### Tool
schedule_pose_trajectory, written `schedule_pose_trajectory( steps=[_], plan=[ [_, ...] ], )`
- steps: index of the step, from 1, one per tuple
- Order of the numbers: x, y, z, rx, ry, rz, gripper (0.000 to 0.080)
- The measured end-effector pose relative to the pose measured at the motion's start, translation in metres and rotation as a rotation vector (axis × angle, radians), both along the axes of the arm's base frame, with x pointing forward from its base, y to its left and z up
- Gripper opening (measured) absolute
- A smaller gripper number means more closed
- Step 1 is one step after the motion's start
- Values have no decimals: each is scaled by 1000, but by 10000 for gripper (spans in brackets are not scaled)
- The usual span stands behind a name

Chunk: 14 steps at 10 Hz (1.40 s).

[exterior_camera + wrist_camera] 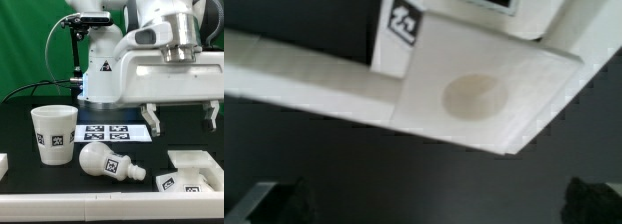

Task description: Assemble lamp

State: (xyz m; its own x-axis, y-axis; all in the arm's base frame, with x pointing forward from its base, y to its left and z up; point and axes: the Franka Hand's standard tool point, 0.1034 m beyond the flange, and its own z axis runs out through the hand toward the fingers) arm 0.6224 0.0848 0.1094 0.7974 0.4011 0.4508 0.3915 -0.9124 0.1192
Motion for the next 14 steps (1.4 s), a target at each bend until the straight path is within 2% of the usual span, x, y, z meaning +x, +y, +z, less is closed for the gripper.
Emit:
schedule_pose_trajectory(
  steps=[2,4,5,8,9,11,13,14],
  plan=[
    [0,1,0,-71,-20,137,699],
    [0,1,0,-121,-29,232,699],
    [-3,-4,-2,-157,-19,295,699],
    [-19,-35,-2,-242,102,410,699],
    [-23,-40,-7,-258,120,430,699],
    [-29,-41,-13,-301,93,529,699],
    [-29,-42,-13,-345,92,624,699],
    [-29,-42,-13,-344,92,623,699]
  ],
)
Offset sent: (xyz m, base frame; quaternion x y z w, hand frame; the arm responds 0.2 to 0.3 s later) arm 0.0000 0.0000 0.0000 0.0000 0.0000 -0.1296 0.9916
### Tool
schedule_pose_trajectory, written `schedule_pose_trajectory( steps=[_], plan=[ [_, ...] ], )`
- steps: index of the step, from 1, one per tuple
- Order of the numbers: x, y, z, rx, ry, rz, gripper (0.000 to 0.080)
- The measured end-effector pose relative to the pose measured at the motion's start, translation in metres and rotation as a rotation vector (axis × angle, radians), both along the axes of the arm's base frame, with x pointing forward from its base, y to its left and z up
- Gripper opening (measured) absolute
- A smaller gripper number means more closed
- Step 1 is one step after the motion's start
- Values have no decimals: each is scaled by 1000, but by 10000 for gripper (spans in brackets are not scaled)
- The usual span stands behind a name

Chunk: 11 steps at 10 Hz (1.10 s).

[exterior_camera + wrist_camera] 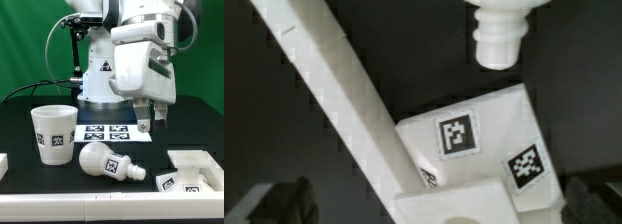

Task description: Assemble lamp

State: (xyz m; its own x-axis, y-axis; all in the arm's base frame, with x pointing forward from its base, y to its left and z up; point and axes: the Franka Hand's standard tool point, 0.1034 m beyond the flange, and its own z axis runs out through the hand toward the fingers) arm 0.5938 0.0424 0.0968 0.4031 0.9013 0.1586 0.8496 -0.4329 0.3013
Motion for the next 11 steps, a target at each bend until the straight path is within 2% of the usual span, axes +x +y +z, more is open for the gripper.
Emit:
schedule_pose_trajectory(
  steps=[2,4,8,9,11],
  plan=[
    [-13,-5,-10,2,87,-90,698],
    [-24,-14,-21,-29,225,-179,698],
    [-26,-16,-24,-34,247,-185,698],
    [-28,-22,-28,-47,255,-154,699],
    [-34,-47,-45,-70,284,-153,699]
  ],
)
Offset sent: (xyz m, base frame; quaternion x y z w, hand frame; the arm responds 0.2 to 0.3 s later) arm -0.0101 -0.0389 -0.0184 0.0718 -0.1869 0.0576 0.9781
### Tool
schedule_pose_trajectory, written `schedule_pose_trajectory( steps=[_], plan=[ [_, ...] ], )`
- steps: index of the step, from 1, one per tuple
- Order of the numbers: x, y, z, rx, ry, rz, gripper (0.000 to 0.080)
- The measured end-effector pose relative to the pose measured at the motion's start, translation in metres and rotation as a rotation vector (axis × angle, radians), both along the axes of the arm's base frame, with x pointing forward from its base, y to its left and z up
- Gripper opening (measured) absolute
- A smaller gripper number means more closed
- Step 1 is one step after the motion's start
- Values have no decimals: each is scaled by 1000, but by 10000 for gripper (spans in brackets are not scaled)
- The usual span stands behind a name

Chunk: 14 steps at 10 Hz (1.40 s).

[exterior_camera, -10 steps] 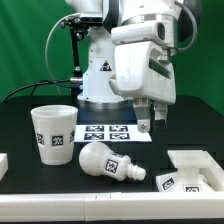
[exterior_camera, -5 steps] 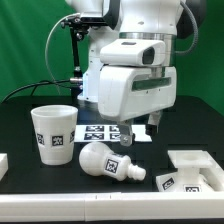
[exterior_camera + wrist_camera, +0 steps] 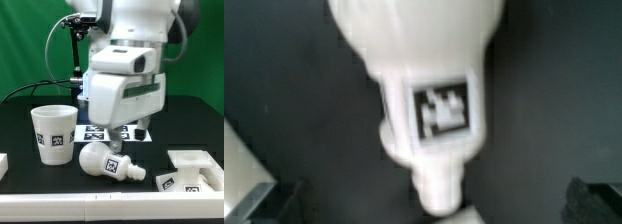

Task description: Assemble lamp

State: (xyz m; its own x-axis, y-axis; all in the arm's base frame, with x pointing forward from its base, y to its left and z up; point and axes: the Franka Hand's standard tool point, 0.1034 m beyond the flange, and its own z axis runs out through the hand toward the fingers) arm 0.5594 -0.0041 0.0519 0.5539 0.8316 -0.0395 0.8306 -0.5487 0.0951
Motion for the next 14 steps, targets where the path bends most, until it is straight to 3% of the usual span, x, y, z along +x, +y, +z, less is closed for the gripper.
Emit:
schedule_pose_trajectory(
  steps=[2,5,8,9,10,12,14],
  plan=[
    [-8,-9,-17,-5,24,-2,699],
    [-13,-8,-36,-4,35,0,698],
    [-13,-8,-35,-4,33,-1,676],
    [-13,-8,-35,-4,33,-1,498],
    [-13,-8,-35,-4,33,0,424],
    [-13,-7,-34,-6,38,31,425],
    [-25,2,-13,-22,31,259,425]
  ],
)
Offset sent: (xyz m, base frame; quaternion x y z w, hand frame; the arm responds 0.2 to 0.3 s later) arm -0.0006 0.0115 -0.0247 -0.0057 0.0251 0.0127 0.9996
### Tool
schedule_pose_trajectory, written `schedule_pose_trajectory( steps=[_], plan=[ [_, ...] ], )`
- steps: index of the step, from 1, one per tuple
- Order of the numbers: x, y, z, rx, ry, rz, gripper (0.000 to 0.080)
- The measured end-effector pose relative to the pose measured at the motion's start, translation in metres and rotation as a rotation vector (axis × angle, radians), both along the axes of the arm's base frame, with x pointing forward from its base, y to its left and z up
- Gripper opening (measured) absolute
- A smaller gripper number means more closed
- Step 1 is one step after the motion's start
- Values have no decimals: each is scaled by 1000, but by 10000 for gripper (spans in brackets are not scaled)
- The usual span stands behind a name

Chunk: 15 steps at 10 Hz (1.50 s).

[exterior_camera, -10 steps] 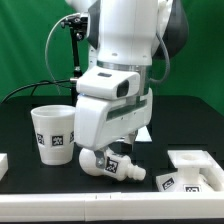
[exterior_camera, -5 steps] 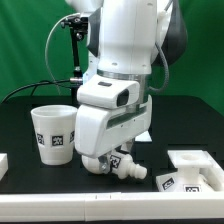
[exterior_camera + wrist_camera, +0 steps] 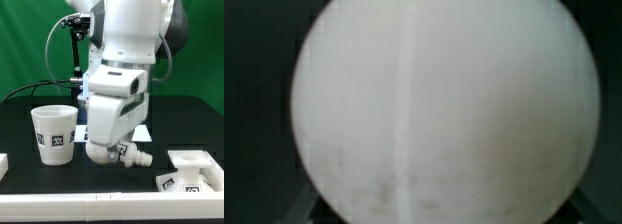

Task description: Assemble lamp

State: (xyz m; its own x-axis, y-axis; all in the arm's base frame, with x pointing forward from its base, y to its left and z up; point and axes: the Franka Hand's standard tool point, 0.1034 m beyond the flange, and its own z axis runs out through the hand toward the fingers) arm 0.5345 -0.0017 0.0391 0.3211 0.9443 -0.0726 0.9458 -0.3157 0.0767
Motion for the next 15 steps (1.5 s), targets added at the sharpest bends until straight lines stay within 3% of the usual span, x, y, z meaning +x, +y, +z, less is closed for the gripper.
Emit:
schedule_pose_trajectory(
  steps=[2,3,7,9,10,15],
  plan=[
    [-22,11,13,-10,-20,237,425],
    [-27,2,13,-10,-11,287,426],
    [-27,-1,11,-47,15,530,427],
    [-38,28,23,-95,26,865,429],
    [-45,36,20,-113,32,996,429],
    [-50,32,18,-143,91,1262,429]
  ],
)
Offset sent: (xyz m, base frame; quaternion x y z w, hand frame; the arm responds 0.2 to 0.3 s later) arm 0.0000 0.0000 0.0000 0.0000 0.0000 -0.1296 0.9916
